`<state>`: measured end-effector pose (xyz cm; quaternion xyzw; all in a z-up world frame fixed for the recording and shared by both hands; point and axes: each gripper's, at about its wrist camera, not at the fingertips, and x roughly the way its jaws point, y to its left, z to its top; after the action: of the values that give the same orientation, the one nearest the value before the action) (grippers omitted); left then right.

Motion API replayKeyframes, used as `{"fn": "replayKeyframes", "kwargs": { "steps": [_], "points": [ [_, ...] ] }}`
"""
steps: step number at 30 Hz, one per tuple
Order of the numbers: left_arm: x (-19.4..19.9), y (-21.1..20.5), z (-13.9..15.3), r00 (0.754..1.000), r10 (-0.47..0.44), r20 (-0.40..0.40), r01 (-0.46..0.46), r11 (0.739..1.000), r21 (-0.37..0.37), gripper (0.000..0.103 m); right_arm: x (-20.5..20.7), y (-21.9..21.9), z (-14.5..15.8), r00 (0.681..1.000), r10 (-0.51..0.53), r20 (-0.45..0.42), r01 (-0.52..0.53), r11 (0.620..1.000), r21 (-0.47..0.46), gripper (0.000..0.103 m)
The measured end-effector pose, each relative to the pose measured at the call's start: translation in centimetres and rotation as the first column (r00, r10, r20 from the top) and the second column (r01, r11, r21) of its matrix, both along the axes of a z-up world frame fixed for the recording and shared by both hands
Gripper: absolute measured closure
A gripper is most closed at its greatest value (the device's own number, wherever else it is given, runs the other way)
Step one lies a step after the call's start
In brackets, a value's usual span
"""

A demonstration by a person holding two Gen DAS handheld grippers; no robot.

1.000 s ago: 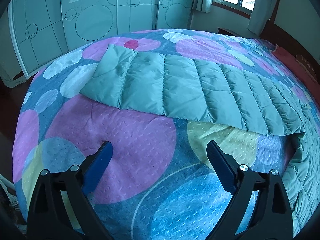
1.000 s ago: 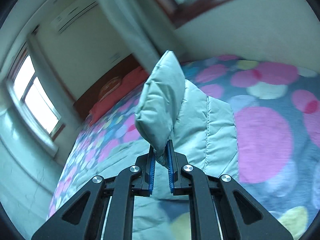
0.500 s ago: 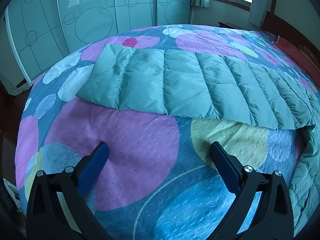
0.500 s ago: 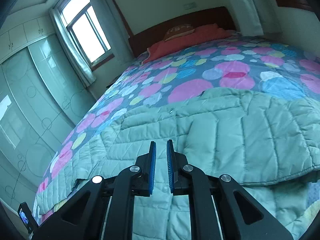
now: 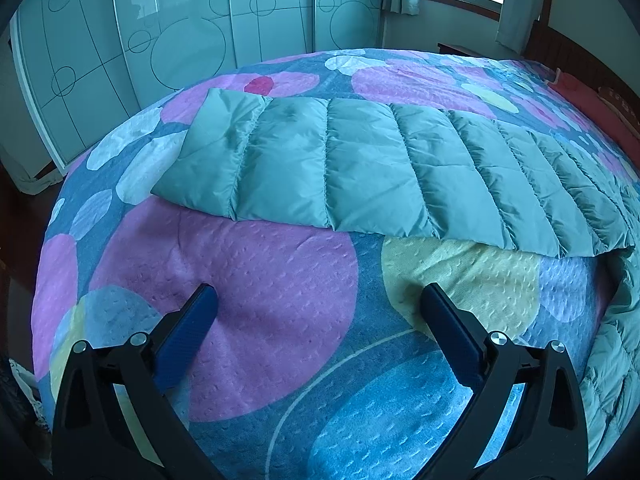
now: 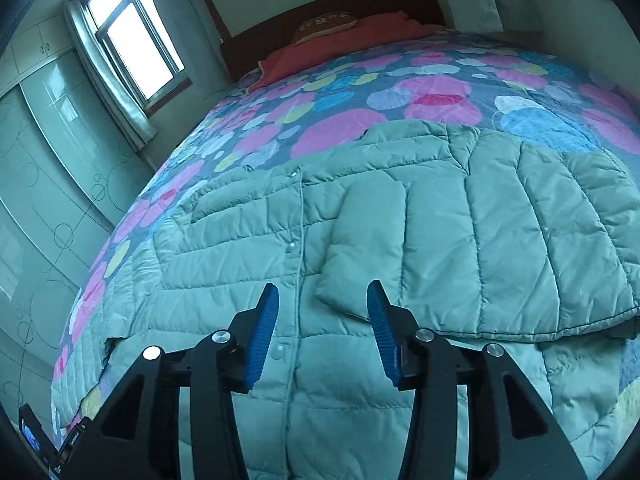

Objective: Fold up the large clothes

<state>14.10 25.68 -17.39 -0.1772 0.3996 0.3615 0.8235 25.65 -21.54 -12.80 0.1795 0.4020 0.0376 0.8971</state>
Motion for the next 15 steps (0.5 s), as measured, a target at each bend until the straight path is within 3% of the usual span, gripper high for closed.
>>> {"fn": "replayKeyframes", "kwargs": {
  "steps": [7, 11, 15],
  "points": [
    [0.0, 0.0, 0.0, 1.0, 0.0, -0.001, 0.0, 1.0, 0.001, 0.002, 2.7, 1.3, -2.1, 0.995, 0.032, -0.097, -0.044, 0.991, -0.126, 0.056],
    [0.0, 0.0, 0.0, 1.0, 0.0, -0.002, 0.0, 1.0, 0.002, 0.002, 3.6, 0.8, -3.7, 0.99, 0.013, -0.139, -0.034, 0.988, -0.153, 0.057],
    [0.1, 0.1, -0.1, 1.0, 0.0, -0.004, 0.0, 1.0, 0.004, 0.002, 3.5, -0.4, -3.9, 0.991, -0.017, -0.134, 0.002, 0.994, -0.111, 0.076]
  ]
}}
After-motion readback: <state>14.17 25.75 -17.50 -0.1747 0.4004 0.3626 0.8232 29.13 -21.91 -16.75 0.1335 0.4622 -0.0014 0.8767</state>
